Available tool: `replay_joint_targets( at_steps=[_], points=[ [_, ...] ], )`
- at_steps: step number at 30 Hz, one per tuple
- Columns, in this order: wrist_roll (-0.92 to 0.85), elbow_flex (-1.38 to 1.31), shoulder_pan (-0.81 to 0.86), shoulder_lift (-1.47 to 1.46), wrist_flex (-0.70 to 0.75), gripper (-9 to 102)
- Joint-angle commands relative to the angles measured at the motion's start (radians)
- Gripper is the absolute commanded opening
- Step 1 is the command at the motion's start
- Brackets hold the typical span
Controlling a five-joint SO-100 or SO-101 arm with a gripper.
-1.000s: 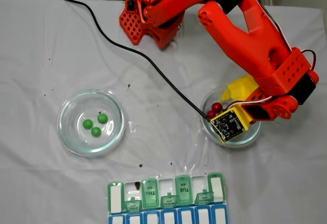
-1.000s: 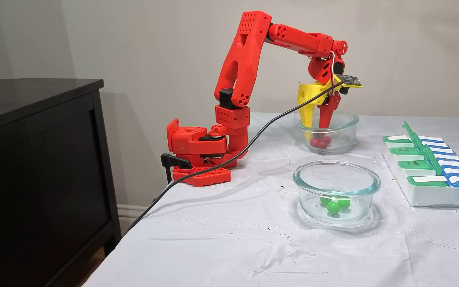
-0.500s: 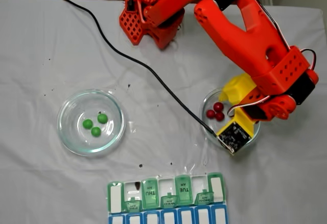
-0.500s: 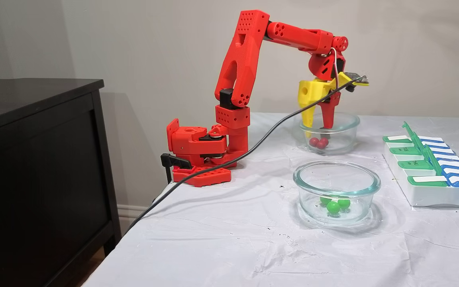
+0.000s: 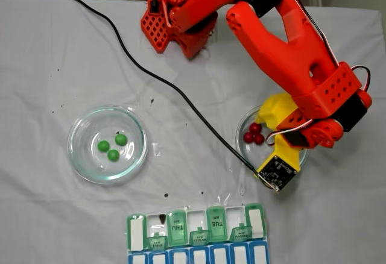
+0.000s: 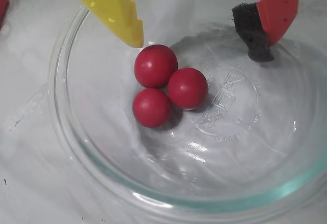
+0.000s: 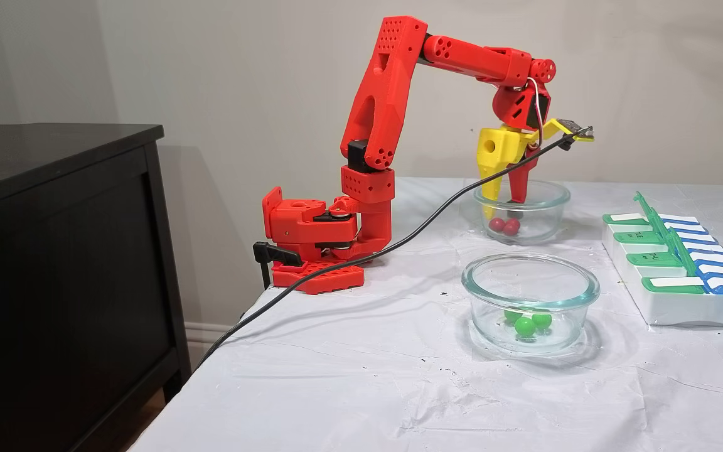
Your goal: Sort medicines into box.
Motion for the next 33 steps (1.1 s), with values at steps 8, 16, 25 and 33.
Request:
replay_joint_targets(
  at_steps=[8, 16, 25, 33],
  points=[
    [-0.078, -0.018, 0.043, 0.126, 0.018, 38],
    [-0.109, 0.071, 0.044, 0.158, 0.018, 38],
    [-0.132, 0.123, 0.055, 0.160, 0.012, 39],
    [-0.170, 0.161, 0.054, 0.112, -0.046, 38]
  ],
)
